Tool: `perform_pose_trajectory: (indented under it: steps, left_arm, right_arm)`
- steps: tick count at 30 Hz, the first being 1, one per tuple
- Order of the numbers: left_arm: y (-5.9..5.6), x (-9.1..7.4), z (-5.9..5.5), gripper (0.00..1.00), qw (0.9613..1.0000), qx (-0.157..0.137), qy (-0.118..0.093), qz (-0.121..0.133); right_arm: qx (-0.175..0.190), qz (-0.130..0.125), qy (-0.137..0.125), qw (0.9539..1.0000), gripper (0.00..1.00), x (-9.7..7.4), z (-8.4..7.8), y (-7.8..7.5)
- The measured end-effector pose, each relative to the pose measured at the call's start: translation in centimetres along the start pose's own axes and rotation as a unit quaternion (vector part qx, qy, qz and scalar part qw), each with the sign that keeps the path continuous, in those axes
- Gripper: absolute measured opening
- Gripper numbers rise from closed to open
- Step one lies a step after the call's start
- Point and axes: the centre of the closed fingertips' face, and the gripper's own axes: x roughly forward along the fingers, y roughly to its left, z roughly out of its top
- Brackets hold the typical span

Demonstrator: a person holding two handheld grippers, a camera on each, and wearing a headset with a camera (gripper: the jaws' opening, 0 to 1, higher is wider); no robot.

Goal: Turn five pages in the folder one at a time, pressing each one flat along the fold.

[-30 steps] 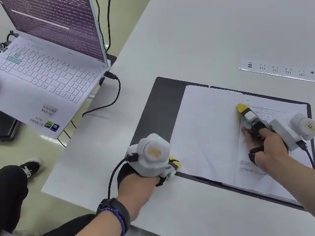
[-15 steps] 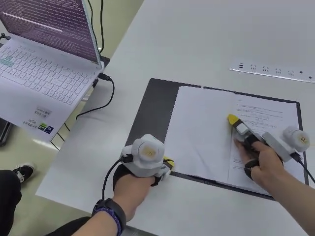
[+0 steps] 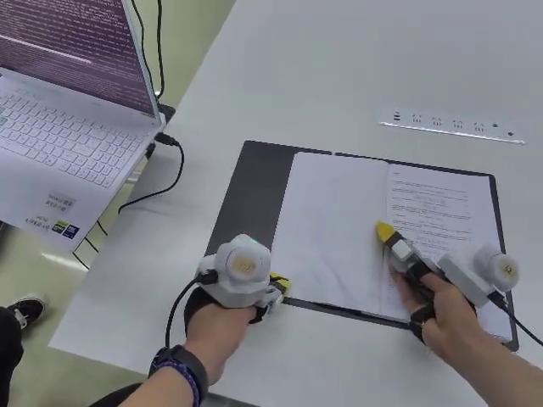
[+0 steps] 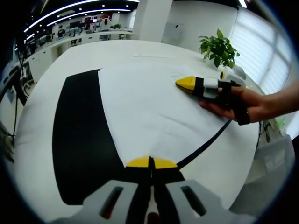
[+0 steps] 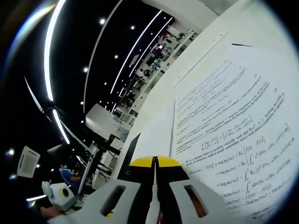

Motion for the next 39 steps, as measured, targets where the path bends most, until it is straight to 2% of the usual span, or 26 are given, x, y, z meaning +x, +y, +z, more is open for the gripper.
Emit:
perform_pose_trajectory:
  steps: [8, 16, 29, 39]
  left_arm:
    - [0.0, 0.0, 0.0, 0.0, 1.0, 0.002, -0.002, 0.003]
    - [-0.1, -0.1, 0.0, 0.0, 1.0, 0.003, -0.005, 0.005]
    - [-0.1, -0.2, -0.1, 0.0, 0.9999, 0.001, -0.013, 0.006]
    - [-0.1, -0.2, -0.1, 0.0, 0.9999, 0.004, -0.016, 0.006]
  right_arm:
    - [-0.003, 0.003, 0.01, 0.9999, 0.0, -1.4, -1.3, -0.3]
    - [-0.007, 0.006, 0.026, 0.9996, 0.0, -3.4, -3.4, -0.4]
    - [-0.012, 0.008, 0.046, 0.9989, 0.0, -6.0, -6.0, 0.3]
    - [-0.009, 0.003, 0.053, 0.9986, 0.0, -7.3, -7.1, 0.6]
